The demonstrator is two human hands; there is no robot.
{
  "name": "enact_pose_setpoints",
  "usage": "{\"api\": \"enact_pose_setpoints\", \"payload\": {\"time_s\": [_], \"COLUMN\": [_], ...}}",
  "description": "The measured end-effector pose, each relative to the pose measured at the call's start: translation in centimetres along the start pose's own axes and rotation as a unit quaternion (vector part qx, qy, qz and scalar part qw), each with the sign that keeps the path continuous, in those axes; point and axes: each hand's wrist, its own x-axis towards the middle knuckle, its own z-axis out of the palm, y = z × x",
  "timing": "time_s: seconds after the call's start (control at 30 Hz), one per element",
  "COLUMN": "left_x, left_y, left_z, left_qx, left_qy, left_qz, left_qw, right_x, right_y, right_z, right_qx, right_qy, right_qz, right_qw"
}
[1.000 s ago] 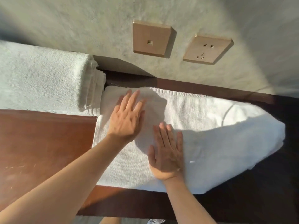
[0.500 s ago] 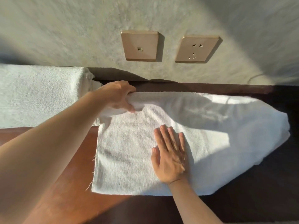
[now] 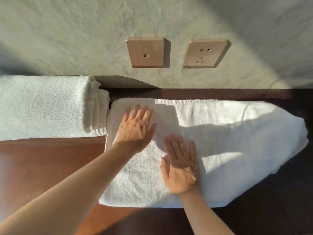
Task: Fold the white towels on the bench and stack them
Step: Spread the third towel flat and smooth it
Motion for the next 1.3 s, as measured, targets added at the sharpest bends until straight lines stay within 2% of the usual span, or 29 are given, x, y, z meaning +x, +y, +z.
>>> {"api": "enact_pose_setpoints", "payload": {"time_s": [0.07,0.17,0.37,0.47,0.57,0.63,0.7,0.77,0.83,0.9,1.1,1.23,1.3], "left_x": [-1.2,-0.8,-0.8,-0.2,1.0,1.5,1.6,1.2,0.2,-0.8,-0.5,-5.7,-9.2], "left_y": [-0.3,-1.8,0.7,-0.1,-2.2,-3.1,-2.7,-1.0,0.8,1.6,2.0,6.0,7.4], "left_z": [2.2,3.6,4.7,4.5,4.1,3.4,2.7,2.5,3.5,4.8,4.3,5.2,6.4], "left_qx": [-0.002,0.025,0.01,0.026,-0.025,-0.029,0.01,0.005,-0.016,0.012,0.051,-0.024,-0.037], "left_qy": [-0.044,-0.024,-0.005,0.015,0.008,0.019,0.053,0.066,0.041,0.01,-0.005,0.044,0.029], "left_qz": [-0.049,-0.058,0.022,-0.049,-0.128,-0.142,-0.117,-0.047,0.018,0.039,0.018,-0.01,-0.014], "left_qw": [0.998,0.998,1.0,0.998,0.991,0.989,0.992,0.997,0.999,0.999,0.999,0.999,0.999], "right_x": [0.0,0.0,-2.0,-2.3,-2.3,-2.4,-2.4,-2.3,-2.2,-2.2,-1.5,-1.8,-1.8], "right_y": [0.0,0.0,3.4,4.5,4.4,4.4,4.4,4.2,4.1,4.0,3.8,4.0,4.1], "right_z": [0.2,0.2,-0.7,-0.8,-0.6,-0.6,-0.7,-0.8,-0.9,-0.8,-1.3,-1.5,-1.8], "right_qx": [-0.008,-0.002,0.0,-0.005,0.002,0.001,-0.001,-0.001,-0.005,-0.012,0.033,0.112,0.16], "right_qy": [0.009,0.012,0.017,0.013,0.011,0.01,0.014,0.013,0.009,0.004,-0.013,-0.008,-0.009], "right_qz": [0.001,0.001,0.009,0.0,0.0,0.001,0.003,0.006,0.005,0.001,0.018,0.035,0.059], "right_qw": [1.0,1.0,1.0,1.0,1.0,1.0,1.0,1.0,1.0,1.0,0.999,0.993,0.985]}}
